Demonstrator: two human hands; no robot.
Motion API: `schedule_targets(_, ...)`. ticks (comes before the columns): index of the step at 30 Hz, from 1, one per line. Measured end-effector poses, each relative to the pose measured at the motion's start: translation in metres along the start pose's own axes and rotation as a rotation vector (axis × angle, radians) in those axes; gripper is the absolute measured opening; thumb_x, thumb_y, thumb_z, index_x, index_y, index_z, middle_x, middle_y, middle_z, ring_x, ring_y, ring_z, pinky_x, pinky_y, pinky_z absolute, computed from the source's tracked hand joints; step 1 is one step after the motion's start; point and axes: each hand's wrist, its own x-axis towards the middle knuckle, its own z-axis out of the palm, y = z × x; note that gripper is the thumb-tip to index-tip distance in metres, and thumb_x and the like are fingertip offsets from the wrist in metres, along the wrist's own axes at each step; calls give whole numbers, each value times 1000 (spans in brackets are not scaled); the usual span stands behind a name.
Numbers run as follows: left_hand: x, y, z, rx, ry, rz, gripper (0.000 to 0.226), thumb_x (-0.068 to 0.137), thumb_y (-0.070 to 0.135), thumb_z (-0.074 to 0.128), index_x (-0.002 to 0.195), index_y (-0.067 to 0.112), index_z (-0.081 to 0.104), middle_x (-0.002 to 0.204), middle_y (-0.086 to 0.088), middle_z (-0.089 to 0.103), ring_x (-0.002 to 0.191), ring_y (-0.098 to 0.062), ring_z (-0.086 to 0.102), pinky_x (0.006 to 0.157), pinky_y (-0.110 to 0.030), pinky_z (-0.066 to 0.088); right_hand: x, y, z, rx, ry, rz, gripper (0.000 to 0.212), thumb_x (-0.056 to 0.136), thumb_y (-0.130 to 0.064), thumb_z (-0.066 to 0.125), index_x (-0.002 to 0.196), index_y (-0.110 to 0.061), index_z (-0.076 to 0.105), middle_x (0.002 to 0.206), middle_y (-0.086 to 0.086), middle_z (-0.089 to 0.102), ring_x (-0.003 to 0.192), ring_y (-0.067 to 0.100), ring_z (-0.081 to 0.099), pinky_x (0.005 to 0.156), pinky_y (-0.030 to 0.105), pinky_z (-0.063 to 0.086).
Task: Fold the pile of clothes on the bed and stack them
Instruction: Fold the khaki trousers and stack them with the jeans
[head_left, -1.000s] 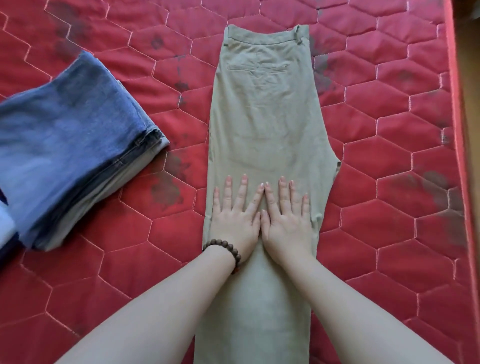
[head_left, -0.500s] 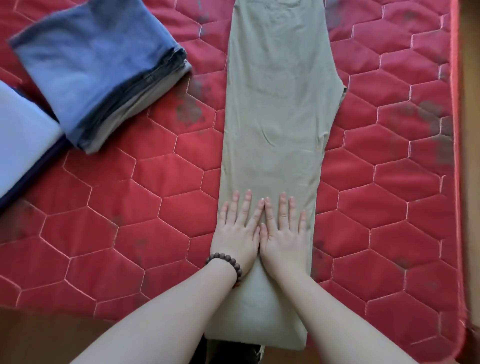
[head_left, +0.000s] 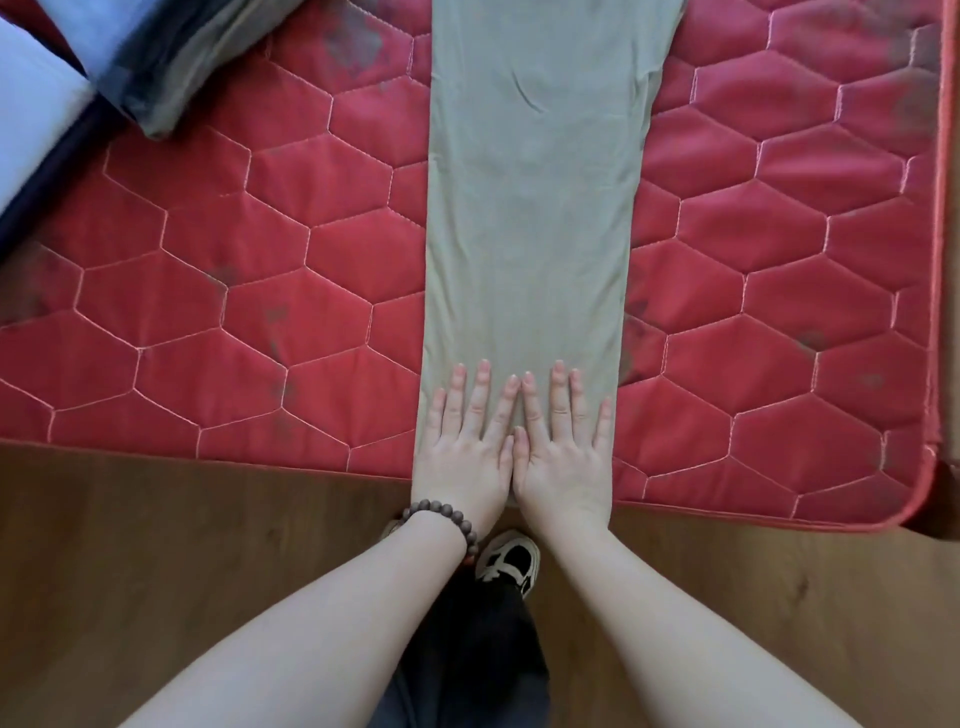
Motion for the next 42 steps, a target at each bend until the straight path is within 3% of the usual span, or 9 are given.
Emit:
schedule_targets(5,-19,0,0,-11,-41,27,57,99,39,20,153,22,13,161,-11,10,148,-29,7,119,-44,6,-22,-5,-1,-1,-49,28,58,98,-37,22,153,-19,15,160,13,7,149,28,5,119,50,1)
schedule_targets(9,-29,-9,-16,-32,-71,13,62,91,40,34,150,22,30,158,-19,18,147,-34,16,117,-49,16,-31,-2,-15,106,-52,-1,58,96,-37,34,151,-19,31,159,14,17,147,30,14,118,51,16)
schedule_targets(14,-36,-12,-39,-293,-30,-244,70,83,7,63,146,3,34,149,-25,34,133,-41,39,107,-50,40,-36,-2,-46,467,55,346,60,88,-11,61,145,-18,43,158,7,22,138,30,30,105,38,36)
schedule_targets(20,-29,-11,-58,-532,27,-461,47,91,7,53,137,5,42,121,-14,54,112,-30,51,96,-39,43,-33,8,-60,765,-8,696,42,91,-17,59,131,-16,45,107,3,55,101,23,53,76,29,36)
schedule_targets(23,-22,-13,-64,-603,-17,-591,27,94,18,53,120,9,48,103,-10,64,96,-30,61,77,-37,46,-25,16,-63,822,-103,755,20,94,-26,58,104,-10,54,80,-2,53,83,22,54,62,29,28)
schedule_targets(27,-21,-13,-64,-560,-105,-560,29,95,28,52,119,11,54,95,-8,67,91,-29,62,74,-35,48,-22,23,-62,766,-126,727,26,99,-28,49,86,-5,53,72,-1,49,64,14,43,53,24,28)
schedule_targets(36,-21,-18,-63,-557,-106,-630,20,98,32,50,94,13,52,70,0,54,72,-25,56,59,-30,36,-21,36,-63,784,-139,681,24,97,-22,53,80,-5,51,67,-2,46,64,17,41,53,21,30)
schedule_targets(39,-25,-23,-62,-542,-68,-692,22,95,34,54,88,13,56,83,-1,54,82,-24,54,67,-32,41,-22,36,-64,728,-188,657,24,93,-27,59,82,-6,58,77,2,57,74,22,49,59,32,31)
schedule_targets(42,-33,-27,-61,-578,-61,-731,18,92,31,59,88,14,62,95,-1,53,84,-18,49,72,-29,38,-30,32,-61,635,-177,693,21,91,-30,63,84,-11,59,92,7,56,76,21,47,64,30,29)
